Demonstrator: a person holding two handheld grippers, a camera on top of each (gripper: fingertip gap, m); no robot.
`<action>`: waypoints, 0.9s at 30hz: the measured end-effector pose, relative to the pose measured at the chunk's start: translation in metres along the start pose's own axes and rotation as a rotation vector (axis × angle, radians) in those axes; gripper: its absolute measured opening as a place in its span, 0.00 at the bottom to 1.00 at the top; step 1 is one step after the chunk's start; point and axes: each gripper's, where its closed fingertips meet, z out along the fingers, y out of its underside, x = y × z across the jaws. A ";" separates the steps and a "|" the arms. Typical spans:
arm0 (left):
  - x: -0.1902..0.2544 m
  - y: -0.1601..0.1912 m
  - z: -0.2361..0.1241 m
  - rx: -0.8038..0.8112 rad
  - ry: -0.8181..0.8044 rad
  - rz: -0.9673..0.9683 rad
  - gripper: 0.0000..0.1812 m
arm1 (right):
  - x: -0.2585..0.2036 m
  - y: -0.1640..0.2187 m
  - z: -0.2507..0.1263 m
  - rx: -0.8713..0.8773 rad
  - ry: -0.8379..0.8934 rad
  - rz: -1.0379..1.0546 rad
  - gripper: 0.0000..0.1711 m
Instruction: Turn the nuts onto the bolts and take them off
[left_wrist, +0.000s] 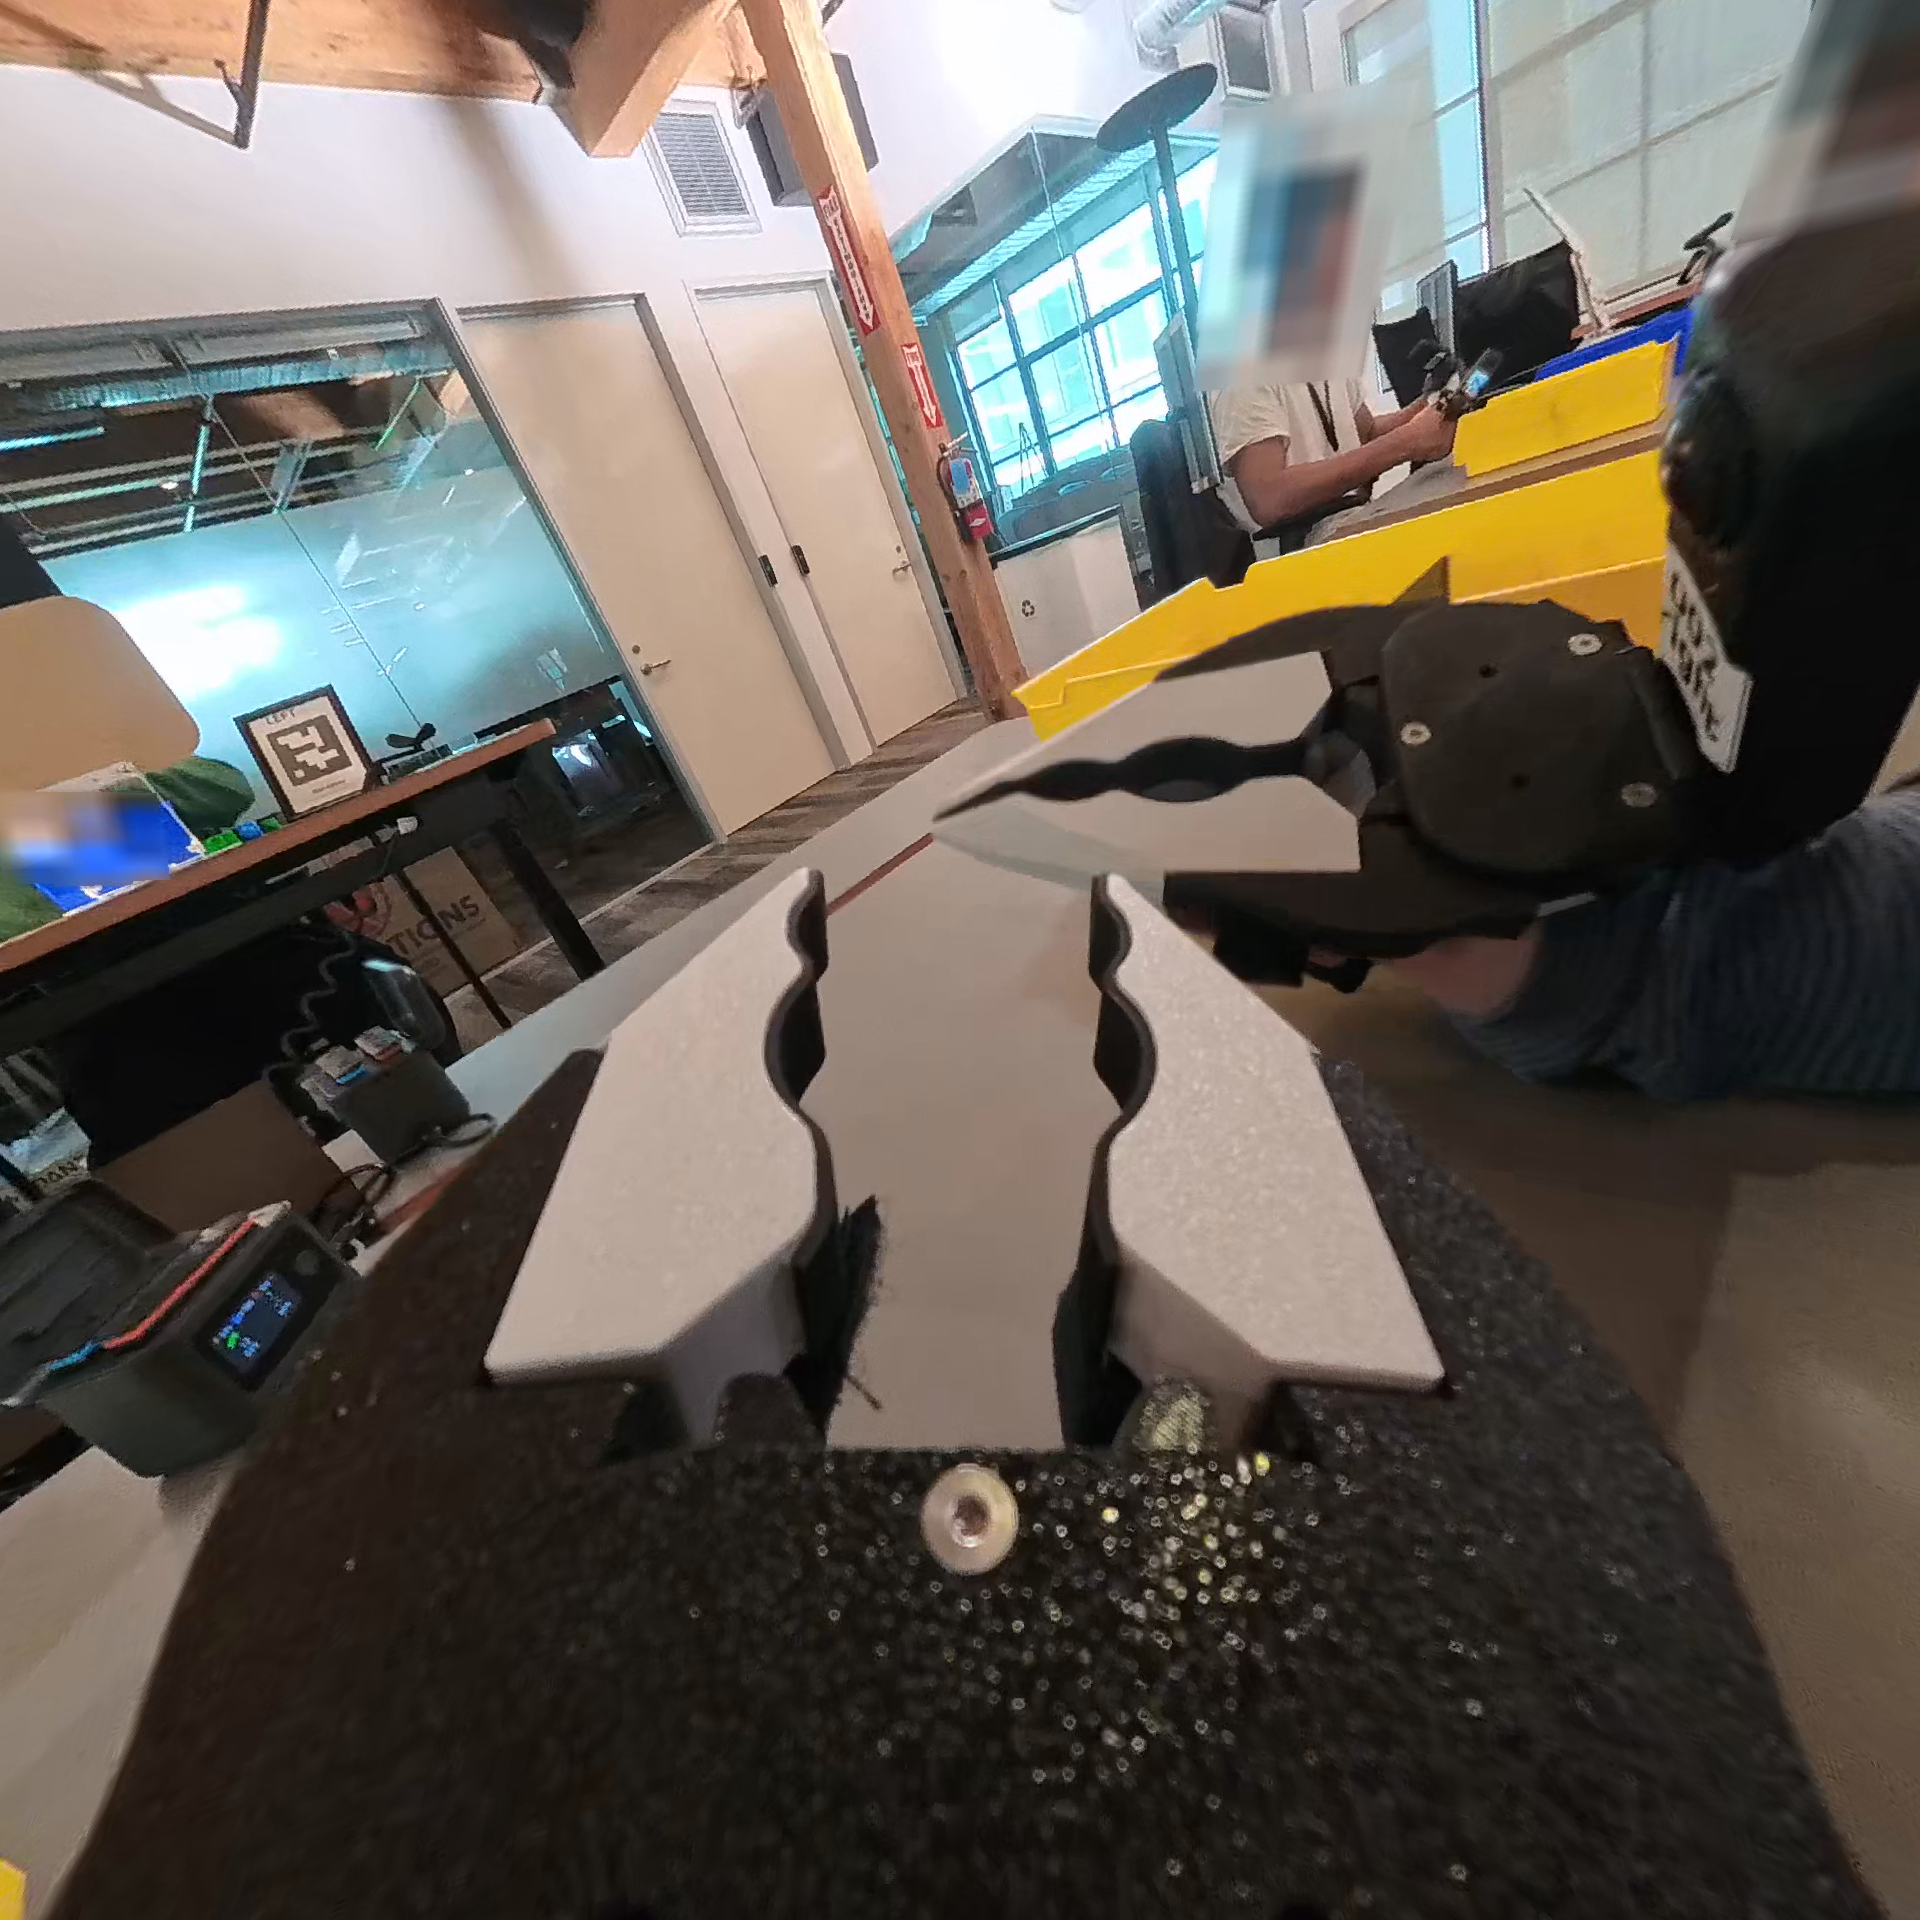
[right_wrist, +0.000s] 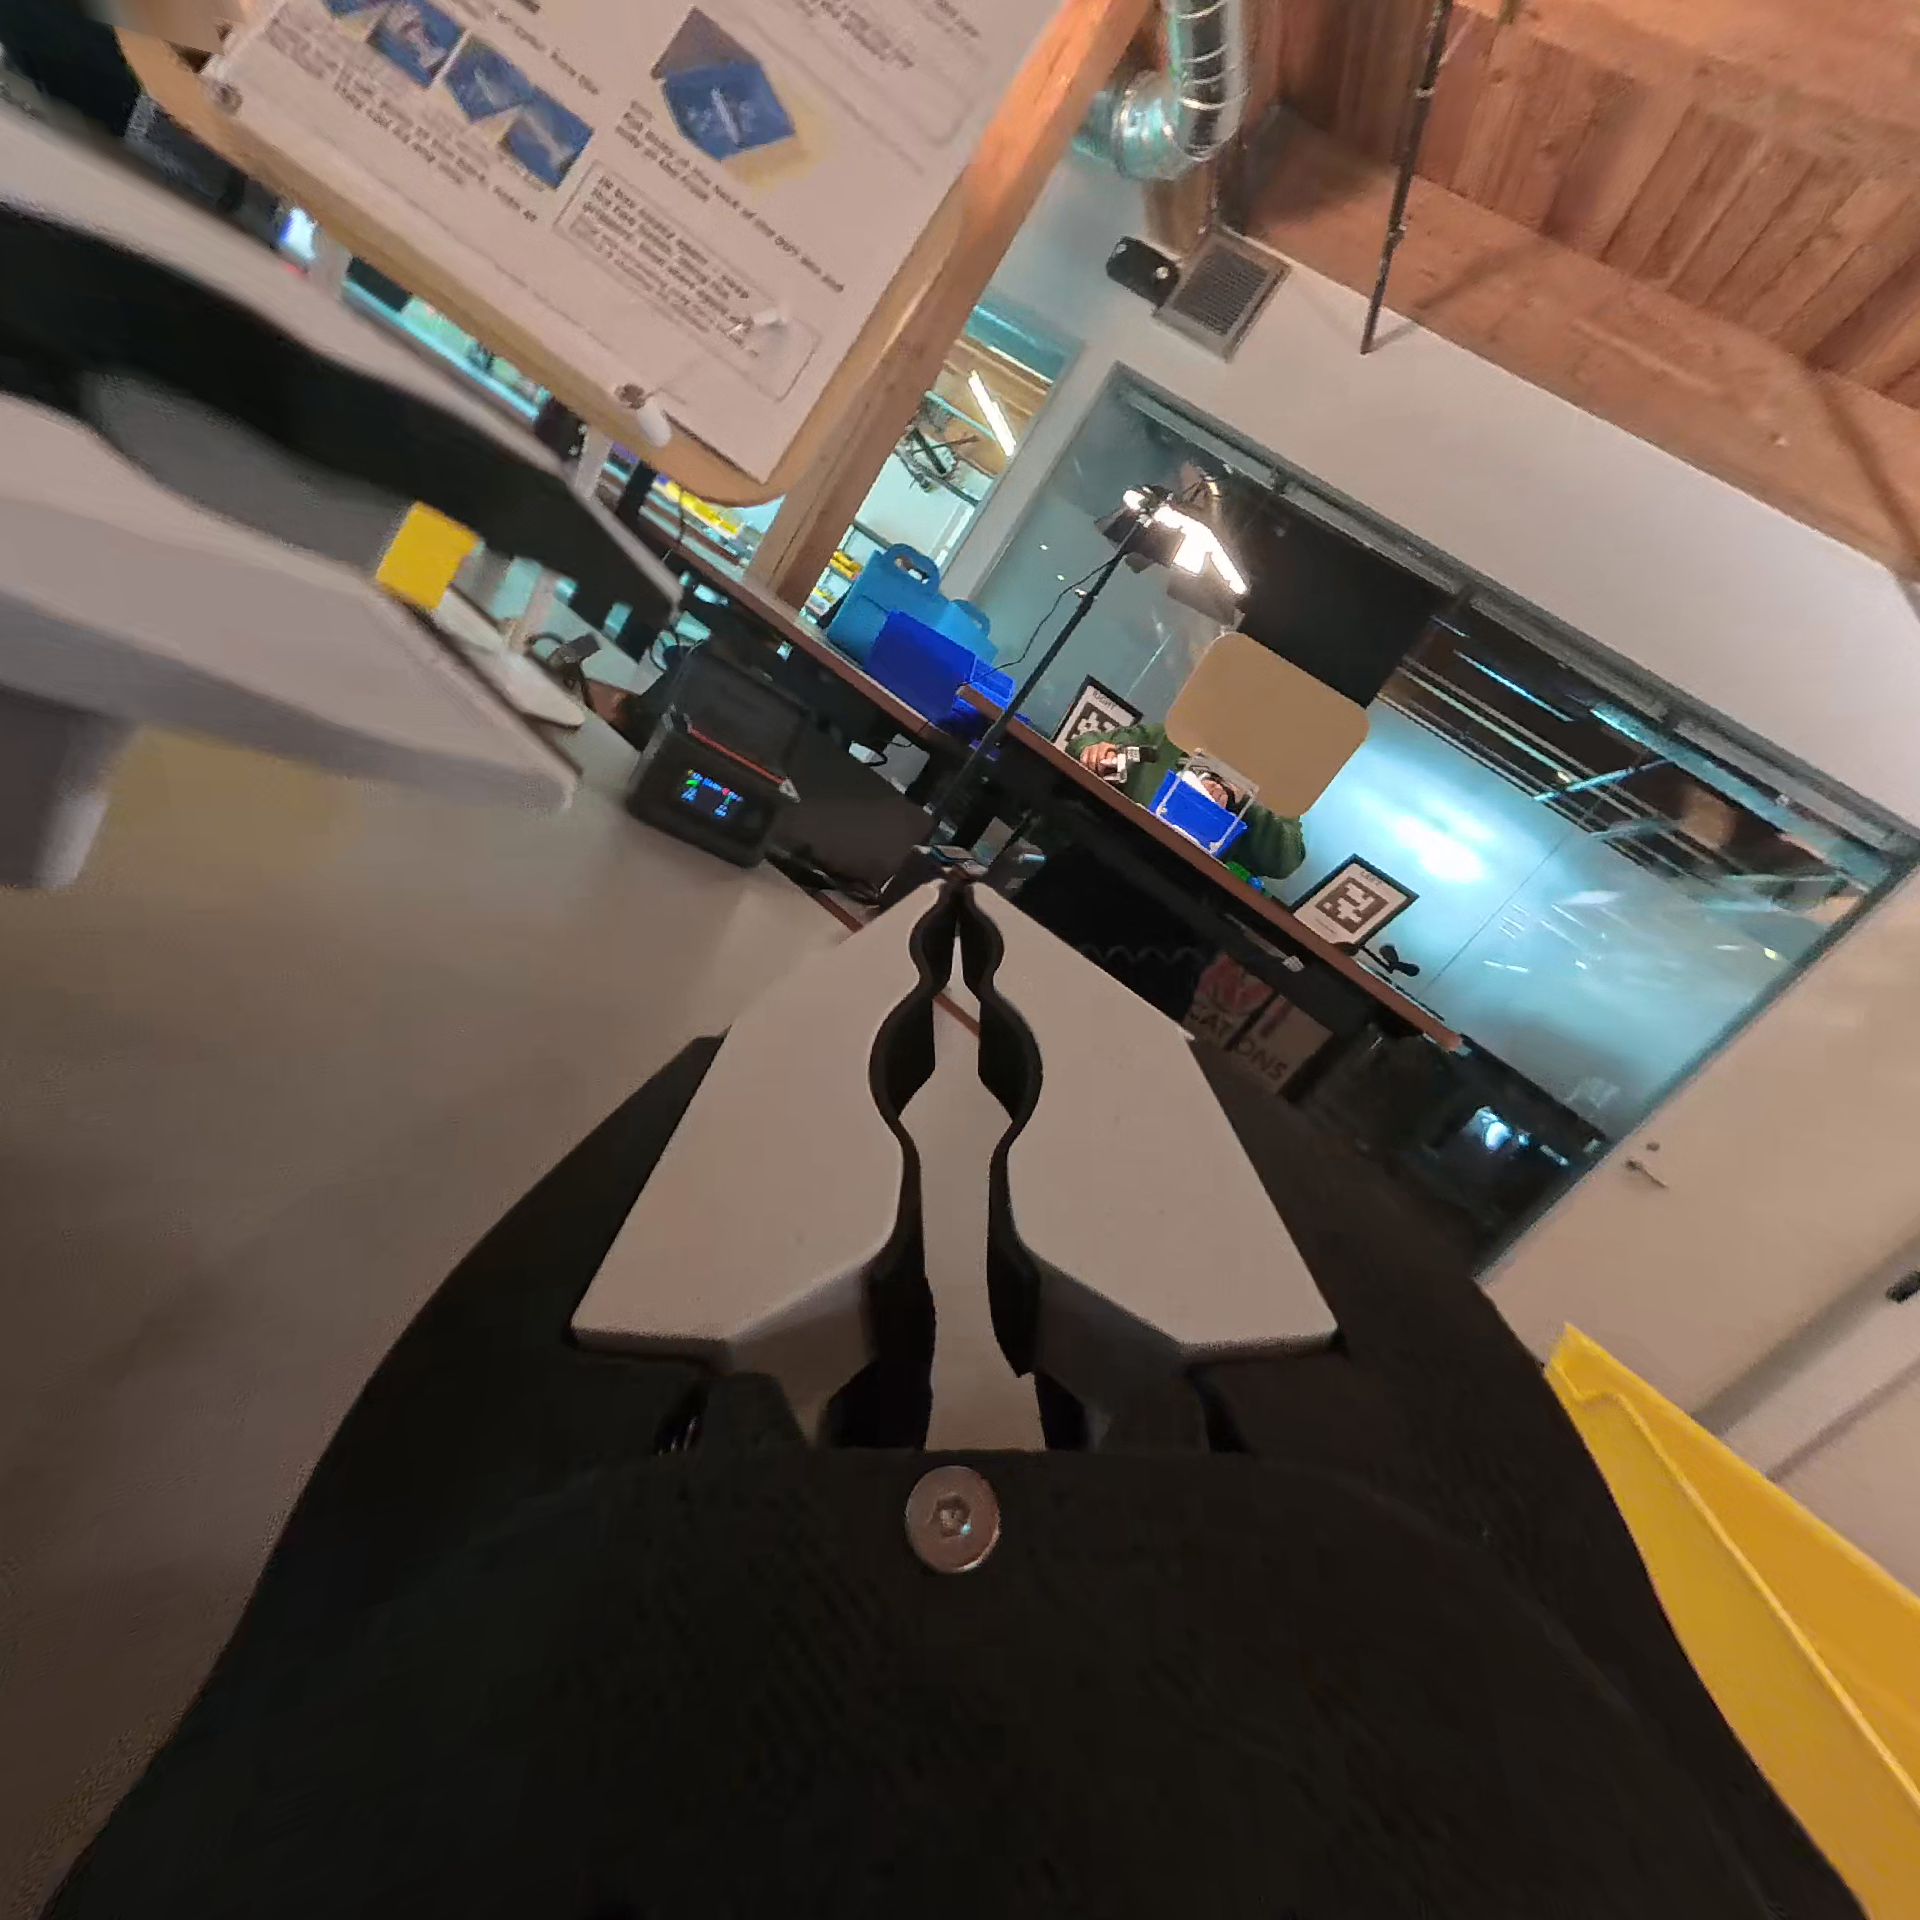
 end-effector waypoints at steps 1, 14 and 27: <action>-0.001 -0.005 -0.001 0.004 0.000 0.011 0.27 | -0.003 -0.001 0.000 0.003 -0.013 -0.018 0.00; -0.104 -0.048 -0.179 -0.558 0.016 -0.010 0.41 | 0.001 0.001 -0.001 -0.005 0.000 0.005 0.00; -0.114 0.116 -0.305 -1.388 0.189 -0.305 0.32 | -0.002 0.006 0.003 -0.024 -0.024 0.031 0.00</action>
